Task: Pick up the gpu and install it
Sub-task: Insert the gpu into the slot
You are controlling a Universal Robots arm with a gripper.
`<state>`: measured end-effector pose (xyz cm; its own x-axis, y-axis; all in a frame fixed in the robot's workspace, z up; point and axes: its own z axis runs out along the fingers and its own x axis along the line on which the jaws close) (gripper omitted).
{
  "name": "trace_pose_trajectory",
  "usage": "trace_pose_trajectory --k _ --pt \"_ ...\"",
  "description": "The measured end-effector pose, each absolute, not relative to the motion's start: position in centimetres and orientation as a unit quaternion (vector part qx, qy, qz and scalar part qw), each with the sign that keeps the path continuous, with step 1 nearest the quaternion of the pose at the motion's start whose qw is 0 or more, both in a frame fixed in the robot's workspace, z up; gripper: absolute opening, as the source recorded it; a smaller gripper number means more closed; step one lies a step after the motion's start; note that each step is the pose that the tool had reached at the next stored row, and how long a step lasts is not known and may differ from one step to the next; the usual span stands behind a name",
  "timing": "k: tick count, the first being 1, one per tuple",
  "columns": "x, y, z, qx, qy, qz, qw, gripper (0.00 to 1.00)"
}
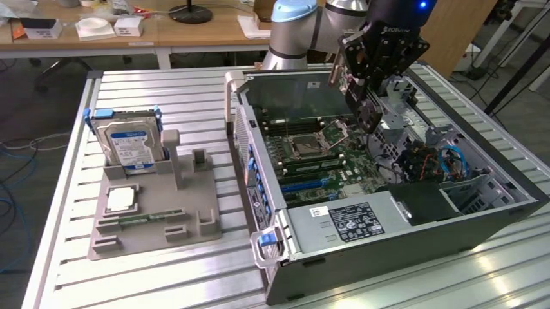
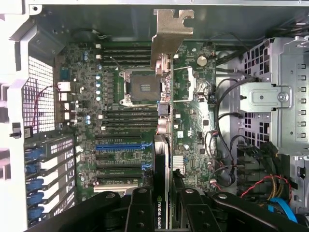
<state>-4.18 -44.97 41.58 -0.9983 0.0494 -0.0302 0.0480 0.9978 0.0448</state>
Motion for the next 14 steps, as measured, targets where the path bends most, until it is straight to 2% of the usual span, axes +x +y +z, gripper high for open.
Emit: trace_pose_trajectory --k 14 --pt "-4.17 -44.97 41.58 -0.003 1.000 0.022 0.015 0.26"
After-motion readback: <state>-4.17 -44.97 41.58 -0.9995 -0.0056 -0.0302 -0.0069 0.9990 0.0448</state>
